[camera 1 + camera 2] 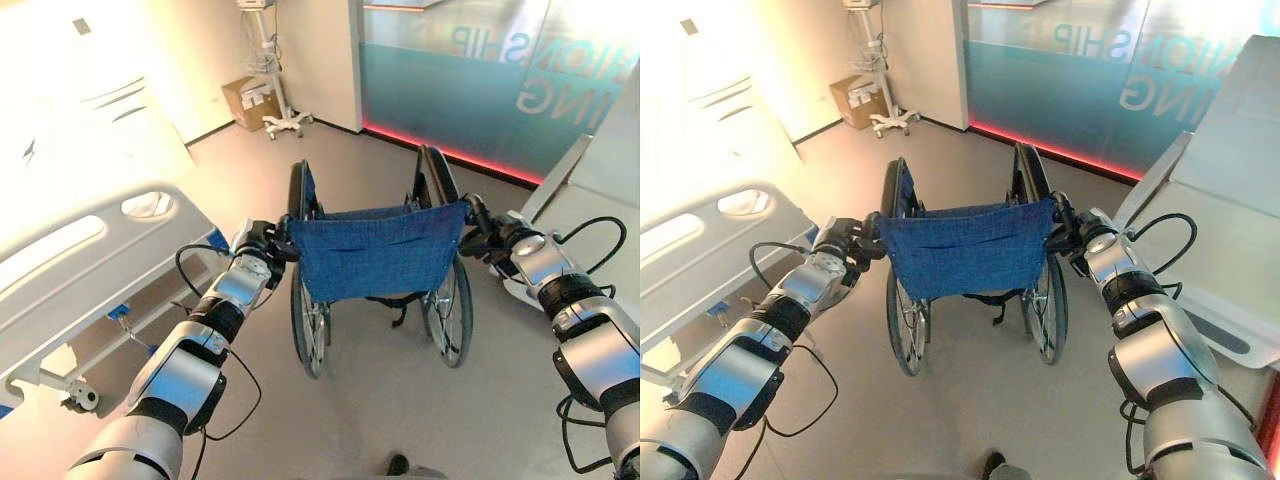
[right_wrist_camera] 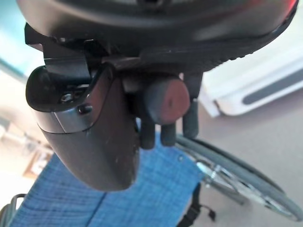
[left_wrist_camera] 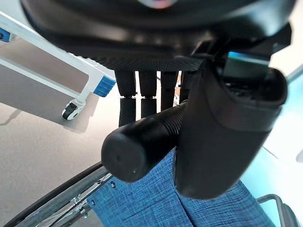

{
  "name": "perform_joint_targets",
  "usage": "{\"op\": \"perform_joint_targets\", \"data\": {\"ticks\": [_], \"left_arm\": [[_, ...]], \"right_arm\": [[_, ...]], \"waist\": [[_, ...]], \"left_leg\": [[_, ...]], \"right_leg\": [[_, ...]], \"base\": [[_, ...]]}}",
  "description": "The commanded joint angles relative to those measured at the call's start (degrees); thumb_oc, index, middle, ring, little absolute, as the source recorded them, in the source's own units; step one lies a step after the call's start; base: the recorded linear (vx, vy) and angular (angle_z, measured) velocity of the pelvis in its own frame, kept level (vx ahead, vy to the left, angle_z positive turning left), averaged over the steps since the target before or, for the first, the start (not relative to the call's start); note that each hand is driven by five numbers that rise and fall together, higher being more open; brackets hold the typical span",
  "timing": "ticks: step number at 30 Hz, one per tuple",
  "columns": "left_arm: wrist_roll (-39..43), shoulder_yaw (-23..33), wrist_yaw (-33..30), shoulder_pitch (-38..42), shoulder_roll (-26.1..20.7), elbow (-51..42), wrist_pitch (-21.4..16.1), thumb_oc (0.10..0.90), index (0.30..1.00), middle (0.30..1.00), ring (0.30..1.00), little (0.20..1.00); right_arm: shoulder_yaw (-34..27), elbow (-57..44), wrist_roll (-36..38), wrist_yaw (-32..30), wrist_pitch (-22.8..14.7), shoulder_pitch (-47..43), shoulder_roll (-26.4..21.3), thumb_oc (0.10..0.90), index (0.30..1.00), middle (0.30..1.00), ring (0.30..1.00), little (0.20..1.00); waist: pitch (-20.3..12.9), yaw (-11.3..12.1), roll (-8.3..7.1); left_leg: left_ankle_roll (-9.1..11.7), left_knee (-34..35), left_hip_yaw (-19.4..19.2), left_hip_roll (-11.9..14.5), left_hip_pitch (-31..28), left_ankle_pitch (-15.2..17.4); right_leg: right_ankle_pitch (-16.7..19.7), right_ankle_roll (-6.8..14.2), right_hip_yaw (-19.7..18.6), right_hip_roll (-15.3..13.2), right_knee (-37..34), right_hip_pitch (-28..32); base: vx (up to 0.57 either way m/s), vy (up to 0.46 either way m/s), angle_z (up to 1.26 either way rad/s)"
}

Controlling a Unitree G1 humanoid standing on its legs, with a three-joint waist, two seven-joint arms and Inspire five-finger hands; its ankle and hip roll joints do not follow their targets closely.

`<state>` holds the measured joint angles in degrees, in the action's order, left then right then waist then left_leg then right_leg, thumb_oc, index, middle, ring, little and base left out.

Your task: Push the wheelchair next to the bed

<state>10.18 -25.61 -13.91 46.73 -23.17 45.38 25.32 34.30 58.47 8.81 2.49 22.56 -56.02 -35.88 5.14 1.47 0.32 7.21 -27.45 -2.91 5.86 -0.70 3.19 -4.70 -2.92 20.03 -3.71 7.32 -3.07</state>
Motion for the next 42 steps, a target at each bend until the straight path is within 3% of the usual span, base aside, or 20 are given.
{"op": "perform_joint_targets", "data": {"ticks": [1, 4, 6, 9, 11, 13, 14, 16, 18, 21, 22, 23, 26, 27, 31, 34, 36, 38, 39, 42], "left_arm": [[-2.1, -7.6, 6.5, -8.1, -1.7, 2.1, 0.2, 0.400, 0.300, 0.300, 0.300, 0.300], [-3.0, -6.7, 6.0, -9.7, -1.6, 0.1, 1.5, 0.400, 0.300, 0.300, 0.300, 0.300], [-2.7, -6.6, 4.8, -11.1, -1.8, -1.2, 2.1, 0.400, 0.300, 0.300, 0.300, 0.300], [-2.1, -5.8, 3.5, -12.8, -3.3, -3.5, 2.8, 0.400, 0.300, 0.300, 0.300, 0.300], [-1.2, -4.7, 3.0, -12.7, -3.8, -3.2, 2.4, 0.400, 0.300, 0.300, 0.300, 0.300], [-1.2, -4.6, 3.1, -12.4, -3.6, -2.7, 2.7, 0.400, 0.300, 0.300, 0.300, 0.300], [-0.5, -4.5, 3.1, -12.3, -4.0, -1.8, 1.6, 0.400, 0.300, 0.300, 0.300, 0.300], [-1.0, -4.5, 3.5, -12.1, -4.2, -0.8, 1.3, 0.400, 0.300, 0.300, 0.300, 0.300], [-2.1, -5.5, 4.3, -10.0, -4.7, 1.7, 0.9, 0.400, 0.300, 0.300, 0.300, 0.300], [-2.4, -5.8, 4.2, -9.3, -4.8, 1.8, 1.3, 0.400, 0.300, 0.300, 0.300, 0.300], [-3.0, -6.0, 4.3, -8.6, -4.6, 1.7, 1.9, 0.400, 0.300, 0.300, 0.300, 0.300], [-3.2, -6.0, 4.4, -8.5, -4.6, 1.7, 2.0, 0.400, 0.300, 0.300, 0.300, 0.300], [-4.9, -6.0, 4.8, -7.6, -4.1, 1.9, 2.5, 0.400, 0.300, 0.300, 0.300, 0.300], [-5.2, -6.3, 5.2, -7.3, -4.2, 2.0, 2.5, 0.400, 0.300, 0.300, 0.300, 0.300], [-4.6, -7.2, 6.2, -5.4, -4.6, 2.2, 2.9, 0.400, 0.300, 0.300, 0.300, 0.300], [-4.7, -7.1, 6.3, -5.3, -4.6, 2.2, 2.8, 0.400, 0.300, 0.300, 0.300, 0.300], [-4.5, -6.4, 5.9, -6.0, -4.6, 2.3, 2.6, 0.400, 0.300, 0.300, 0.300, 0.300], [-4.6, -6.1, 5.6, -7.6, -4.1, 1.8, 2.9, 0.400, 0.300, 0.300, 0.300, 0.300], [-3.0, -6.1, 5.0, -8.7, -4.1, 0.9, 3.6, 0.400, 0.300, 0.300, 0.300, 0.300], [-2.4, -6.2, 4.2, -9.5, -3.9, -0.6, 3.8, 0.400, 0.300, 0.300, 0.300, 0.300]], "right_arm": [[6.5, -3.8, -10.9, 0.1, -14.6, -6.0, -6.6, 0.400, 0.300, 0.300, 0.300, 0.300], [6.0, -4.2, -12.0, 0.1, -13.7, -6.5, -4.9, 0.400, 0.300, 0.300, 0.300, 0.300], [5.6, -4.4, -12.5, -0.1, -14.0, -6.0, -3.6, 0.400, 0.300, 0.300, 0.300, 0.300], [5.5, -4.8, -13.1, 0.4, -15.9, -5.9, -3.2, 0.400, 0.300, 0.300, 0.300, 0.300], [5.6, -3.7, -12.8, 0.2, -17.3, -6.0, -2.4, 0.400, 0.300, 0.300, 0.300, 0.300], [4.9, -3.3, -12.7, 0.6, -17.3, -5.4, -1.4, 0.400, 0.300, 0.300, 0.300, 0.300], [5.0, -2.4, -12.3, 0.2, -18.9, -4.4, -0.6, 0.400, 0.300, 0.300, 0.300, 0.300], [4.5, -1.8, -11.5, 0.4, -19.7, -4.0, 0.0, 0.400, 0.300, 0.300, 0.300, 0.300], [3.7, -0.8, -11.5, 0.5, -21.8, -3.8, 0.8, 0.400, 0.300, 0.300, 0.300, 0.300], [3.3, -1.5, -11.4, 0.6, -22.0, -3.3, 1.0, 0.400, 0.300, 0.300, 0.300, 0.300], [3.3, -2.3, -11.6, 0.5, -22.1, -3.0, 1.4, 0.400, 0.300, 0.300, 0.300, 0.300], [3.5, -2.3, -11.5, 0.4, -22.3, -3.1, 1.4, 0.400, 0.300, 0.300, 0.300, 0.300], [3.5, -3.0, -10.4, -0.7, -22.2, -3.4, 2.0, 0.400, 0.300, 0.300, 0.300, 0.300], [3.6, -3.3, -10.2, -1.0, -21.9, -3.5, 1.9, 0.400, 0.300, 0.300, 0.300, 0.300], [3.2, -5.4, -10.5, -1.3, -20.7, -3.4, 1.2, 0.400, 0.300, 0.300, 0.300, 0.300], [3.4, -7.4, -10.2, -1.6, -18.9, -3.4, 1.0, 0.400, 0.300, 0.300, 0.300, 0.300], [3.8, -8.4, -9.4, -1.2, -18.6, -3.7, 0.2, 0.400, 0.300, 0.300, 0.300, 0.300], [3.6, -9.0, -9.7, 0.0, -18.5, -3.3, 0.1, 0.400, 0.300, 0.300, 0.300, 0.300], [4.3, -10.4, -10.1, 0.7, -18.1, -3.2, -0.3, 0.400, 0.300, 0.300, 0.300, 0.300], [4.5, -12.2, -9.0, 1.0, -16.9, -2.0, -2.6, 0.400, 0.300, 0.300, 0.300, 0.300]], "waist": [[0.8, 2.0, -4.59], [2.4, 4.4, -3.45], [2.6, 6.4, -1.99], [2.7, 8.4, -0.88], [2.3, 8.4, -0.82], [2.1, 8.5, -1.33], [1.2, 9.0, -1.84], [0.4, 9.1, -1.93], [-1.3, 9.2, -2.50], [-1.9, 8.9, -2.61], [-2.0, 8.7, -2.14], [-1.9, 8.6, -2.02], [-0.8, 7.4, -1.07], [-0.4, 6.6, -1.26], [0.4, 4.7, -1.19], [0.9, 4.3, -1.50], [1.3, 3.8, -2.33], [1.3, 3.6, -2.83], [1.4, 3.2, -3.20], [1.7, 2.3, -3.59]], "left_leg": [[-3.4, 5.1, -2.8, -5.8, 3.2, -3.2], [-3.1, 12.5, -4.1, -7.3, 7.7, -5.0], [-2.1, 20.9, -2.7, -7.6, 11.8, -10.2], [-1.9, 27.2, -2.3, -6.9, 13.7, -14.3], [-3.3, 25.9, -5.3, -7.1, 13.0, -11.4], [-4.2, 22.6, -4.4, -8.6, 13.1, -9.0], [-6.2, 21.3, -4.9, -9.4, 12.3, -6.4], [-7.2, 22.3, -5.5, -9.4, 10.9, -5.9], [-8.0, 24.5, -5.6, -9.8, 8.3, -5.8], [-8.2, 24.9, -5.5, -9.8, 6.8, -5.2], [-8.0, 25.4, -4.4, -9.5, 5.0, -4.6], [-8.0, 25.5, -4.2, -9.5, 4.7, -4.5], [-7.1, 26.6, -1.4, -8.4, 0.5, -3.3], [-7.1, 26.8, 0.0, -8.5, -0.6, -2.1], [-6.9, 26.2, 4.3, -7.5, -1.9, 1.6], [-6.7, 24.5, 6.2, -6.9, -1.8, 3.0], [-5.7, 20.2, 8.4, -5.7, -0.7, 3.9], [-5.2, 18.0, 7.9, -4.6, -0.5, 4.1], [-4.7, 16.8, 6.6, -2.8, -0.8, 3.5], [-3.3, 13.6, 2.0, 1.1, 0.0, -1.7]], "right_leg": [[1.7, 6.6, -1.4, -1.2, -2.3, 4.9], [0.4, 7.0, -2.9, 1.5, -3.9, 9.5], [-0.5, 7.0, -5.2, 3.9, -5.5, 12.7], [-2.6, 7.1, -6.5, 4.9, -5.0, 15.5], [-4.2, 7.2, -6.1, 4.6, -3.4, 15.5], [-4.6, 7.7, -6.1, 4.0, -1.9, 15.7], [-4.3, 8.9, -5.5, 2.7, 2.2, 15.3], [-2.8, 10.4, -5.0, 1.9, 6.7, 14.7], [2.5, 13.7, -3.8, -0.1, 14.4, 13.1], [5.7, 14.7, -3.3, -2.1, 18.0, 10.6], [7.3, 14.5, -2.8, -4.3, 17.4, 7.5], [7.2, 14.4, -2.7, -4.6, 16.9, 7.1], [9.4, 13.4, -2.5, -7.3, 7.9, 1.4], [12.0, 13.7, -4.2, -8.8, 3.7, -0.8], [15.7, 15.0, -9.9, -12.7, -7.3, -4.0], [16.0, 15.2, -12.1, -12.8, -8.1, -3.6], [11.3, 15.3, -13.6, -10.3, -4.9, -2.1], [8.3, 14.9, -12.1, -9.3, -2.2, -1.7], [6.9, 14.2, -10.6, -8.8, -0.3, -1.4], [4.8, 12.1, -6.1, -7.5, 0.8, 0.8]], "base": [[0.25, -0.160, 0.27], [0.32, -0.122, -0.02], [0.44, -0.078, -0.52], [0.39, 0.002, -0.55], [0.35, 0.062, -0.60], [0.30, 0.039, -0.39], [0.42, 0.058, -0.16], [0.37, 0.048, -0.29], [0.36, 0.012, -0.23], [0.28, -0.028, -0.02], [0.22, -0.099, 0.01], [0.36, -0.248, -0.02], [0.26, -0.306, 0.13], [0.22, -0.273, 0.24], [0.33, -0.419, 0.72], [0.23, -0.438, 0.78], [0.28, -0.634, 0.70], [0.22, -0.430, 0.96], [0.25, -0.447, 0.91], [0.18, -0.371, 0.45]]}}
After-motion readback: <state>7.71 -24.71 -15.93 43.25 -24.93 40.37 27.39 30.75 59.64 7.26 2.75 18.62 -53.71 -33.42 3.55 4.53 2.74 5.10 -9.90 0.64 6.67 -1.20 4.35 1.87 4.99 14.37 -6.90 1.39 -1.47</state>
